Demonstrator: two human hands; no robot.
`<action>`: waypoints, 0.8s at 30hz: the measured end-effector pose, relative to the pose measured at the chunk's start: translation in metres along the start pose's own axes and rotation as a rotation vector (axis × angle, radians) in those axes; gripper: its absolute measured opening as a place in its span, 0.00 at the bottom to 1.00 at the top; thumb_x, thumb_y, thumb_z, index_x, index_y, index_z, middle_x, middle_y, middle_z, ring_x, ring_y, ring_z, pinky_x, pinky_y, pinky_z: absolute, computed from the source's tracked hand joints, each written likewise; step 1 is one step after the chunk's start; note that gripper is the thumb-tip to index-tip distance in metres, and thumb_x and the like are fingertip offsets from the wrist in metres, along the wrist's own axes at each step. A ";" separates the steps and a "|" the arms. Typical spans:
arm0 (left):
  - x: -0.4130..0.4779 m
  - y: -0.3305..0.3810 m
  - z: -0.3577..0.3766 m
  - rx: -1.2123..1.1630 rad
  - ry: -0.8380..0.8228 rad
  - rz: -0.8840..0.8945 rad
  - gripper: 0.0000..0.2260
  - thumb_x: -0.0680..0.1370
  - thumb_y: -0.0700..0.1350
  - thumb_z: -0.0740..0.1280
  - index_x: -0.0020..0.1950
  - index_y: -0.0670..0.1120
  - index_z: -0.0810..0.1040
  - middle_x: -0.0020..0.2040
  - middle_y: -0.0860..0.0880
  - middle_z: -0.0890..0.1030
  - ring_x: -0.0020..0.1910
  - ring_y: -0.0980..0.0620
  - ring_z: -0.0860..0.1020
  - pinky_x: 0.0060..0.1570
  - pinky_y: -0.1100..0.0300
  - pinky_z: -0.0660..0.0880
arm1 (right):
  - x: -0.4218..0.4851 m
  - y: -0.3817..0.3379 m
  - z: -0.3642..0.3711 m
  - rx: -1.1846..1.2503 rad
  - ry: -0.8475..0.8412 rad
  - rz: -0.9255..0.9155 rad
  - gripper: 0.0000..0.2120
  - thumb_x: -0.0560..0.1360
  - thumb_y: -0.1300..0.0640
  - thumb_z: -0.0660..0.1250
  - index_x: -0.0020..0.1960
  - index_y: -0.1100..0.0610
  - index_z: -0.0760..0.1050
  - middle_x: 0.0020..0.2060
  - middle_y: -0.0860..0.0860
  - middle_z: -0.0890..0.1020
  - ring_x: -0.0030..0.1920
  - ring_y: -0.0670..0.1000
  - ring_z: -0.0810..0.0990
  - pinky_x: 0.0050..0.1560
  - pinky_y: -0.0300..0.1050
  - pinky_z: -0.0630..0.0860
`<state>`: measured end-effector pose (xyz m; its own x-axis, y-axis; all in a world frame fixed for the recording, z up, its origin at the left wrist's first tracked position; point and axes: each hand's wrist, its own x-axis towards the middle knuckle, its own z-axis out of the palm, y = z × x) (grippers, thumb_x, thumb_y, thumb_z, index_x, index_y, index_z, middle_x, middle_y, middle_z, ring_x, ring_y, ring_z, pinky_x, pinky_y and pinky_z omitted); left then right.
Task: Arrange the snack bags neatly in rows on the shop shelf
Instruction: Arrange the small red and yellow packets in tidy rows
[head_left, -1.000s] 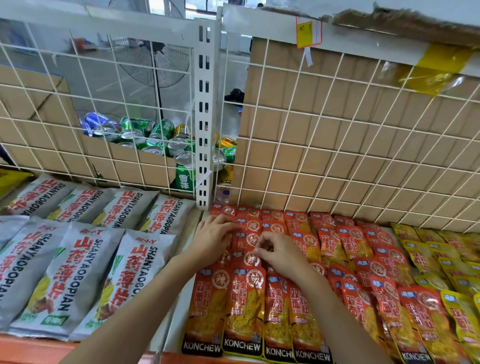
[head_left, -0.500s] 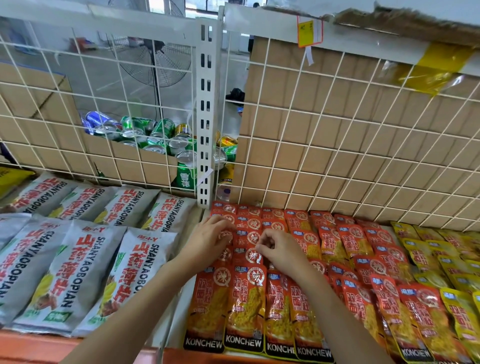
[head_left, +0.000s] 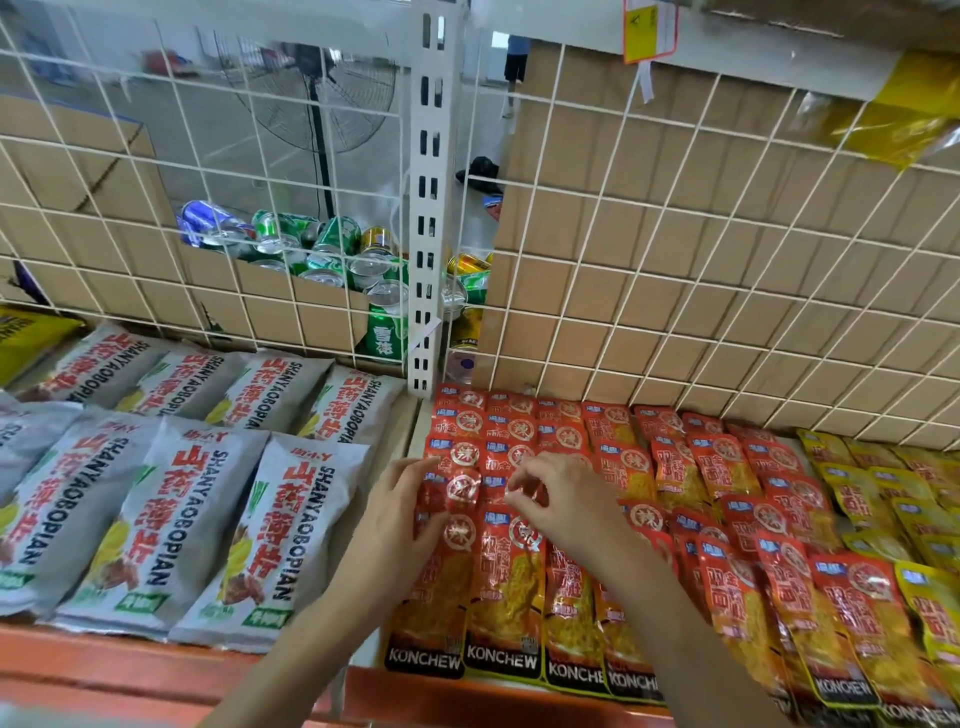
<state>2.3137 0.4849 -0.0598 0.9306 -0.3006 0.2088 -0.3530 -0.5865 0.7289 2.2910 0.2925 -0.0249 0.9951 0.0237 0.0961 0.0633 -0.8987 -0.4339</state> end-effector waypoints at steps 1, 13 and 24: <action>-0.004 -0.002 0.000 0.020 0.006 -0.011 0.24 0.75 0.47 0.69 0.69 0.48 0.67 0.64 0.54 0.67 0.59 0.62 0.64 0.59 0.66 0.64 | -0.002 -0.001 0.001 -0.030 -0.040 -0.001 0.09 0.75 0.48 0.65 0.50 0.52 0.77 0.48 0.45 0.77 0.51 0.44 0.72 0.53 0.42 0.71; -0.019 -0.002 -0.004 -0.071 -0.047 -0.100 0.17 0.75 0.41 0.68 0.63 0.47 0.71 0.54 0.55 0.67 0.41 0.68 0.74 0.41 0.77 0.69 | -0.008 -0.003 0.005 0.020 -0.118 0.008 0.05 0.75 0.53 0.66 0.46 0.54 0.76 0.40 0.43 0.74 0.45 0.44 0.72 0.49 0.41 0.71; -0.018 -0.011 -0.006 -0.104 -0.022 -0.134 0.15 0.75 0.39 0.67 0.61 0.49 0.74 0.54 0.55 0.70 0.47 0.68 0.70 0.45 0.78 0.66 | -0.008 -0.004 0.007 0.074 -0.098 0.029 0.03 0.74 0.55 0.68 0.44 0.55 0.77 0.38 0.43 0.76 0.42 0.44 0.75 0.47 0.42 0.73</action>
<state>2.3011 0.5017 -0.0680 0.9659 -0.2422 0.0916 -0.2129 -0.5415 0.8133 2.2835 0.2989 -0.0299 0.9990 0.0437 -0.0038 0.0360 -0.8650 -0.5004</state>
